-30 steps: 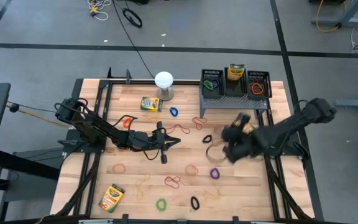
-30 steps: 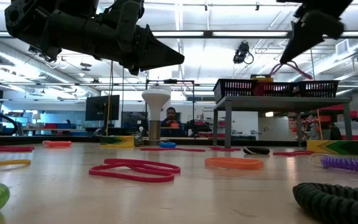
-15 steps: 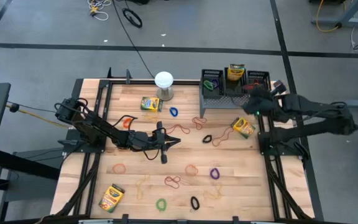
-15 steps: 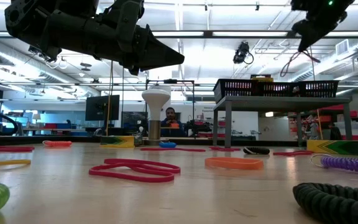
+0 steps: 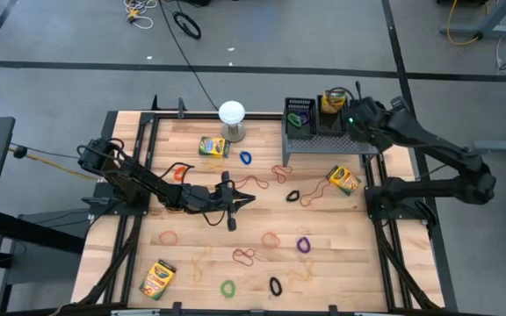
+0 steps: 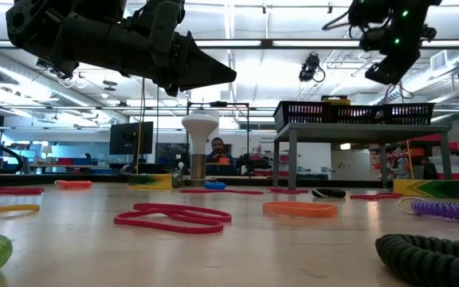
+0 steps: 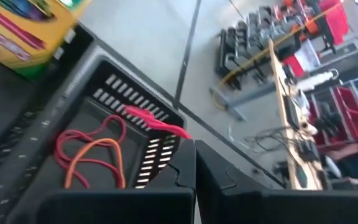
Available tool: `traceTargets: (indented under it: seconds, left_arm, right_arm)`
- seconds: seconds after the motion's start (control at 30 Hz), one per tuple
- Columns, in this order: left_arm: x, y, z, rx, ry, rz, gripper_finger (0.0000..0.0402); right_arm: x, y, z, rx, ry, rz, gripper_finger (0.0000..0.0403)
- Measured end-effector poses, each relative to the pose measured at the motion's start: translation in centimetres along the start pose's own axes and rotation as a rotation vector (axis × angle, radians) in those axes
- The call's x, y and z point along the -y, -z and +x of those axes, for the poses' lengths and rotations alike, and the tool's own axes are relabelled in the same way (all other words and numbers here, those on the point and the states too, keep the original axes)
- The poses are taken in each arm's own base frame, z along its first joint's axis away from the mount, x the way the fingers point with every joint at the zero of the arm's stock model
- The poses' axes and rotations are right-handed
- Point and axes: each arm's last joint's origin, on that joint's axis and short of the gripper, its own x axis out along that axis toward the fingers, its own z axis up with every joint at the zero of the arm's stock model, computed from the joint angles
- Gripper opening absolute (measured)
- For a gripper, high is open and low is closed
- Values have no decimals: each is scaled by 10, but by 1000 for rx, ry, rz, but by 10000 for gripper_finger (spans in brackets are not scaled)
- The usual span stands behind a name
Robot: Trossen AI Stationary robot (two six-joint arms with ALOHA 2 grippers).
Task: Pick & Place Office Desk Supplies
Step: Put the red rubberband into the right black basket on the shelf
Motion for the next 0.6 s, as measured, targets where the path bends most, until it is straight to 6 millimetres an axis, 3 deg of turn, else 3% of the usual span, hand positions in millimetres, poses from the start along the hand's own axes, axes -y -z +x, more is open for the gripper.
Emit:
traceTargets:
  seconds: [0.17,0.37,0.6]
  left_arm:
    - [0,0,0,0,0,0,30]
    - [0,0,0,0,0,0,30]
    - [0,0,0,0,0,0,30]
  right_arm:
    - [-4,-7,20,-76,14,-29,0]
    - [-6,-9,30,-115,-61,-15,7]
    - [-7,-10,31,-114,-89,-7,72]
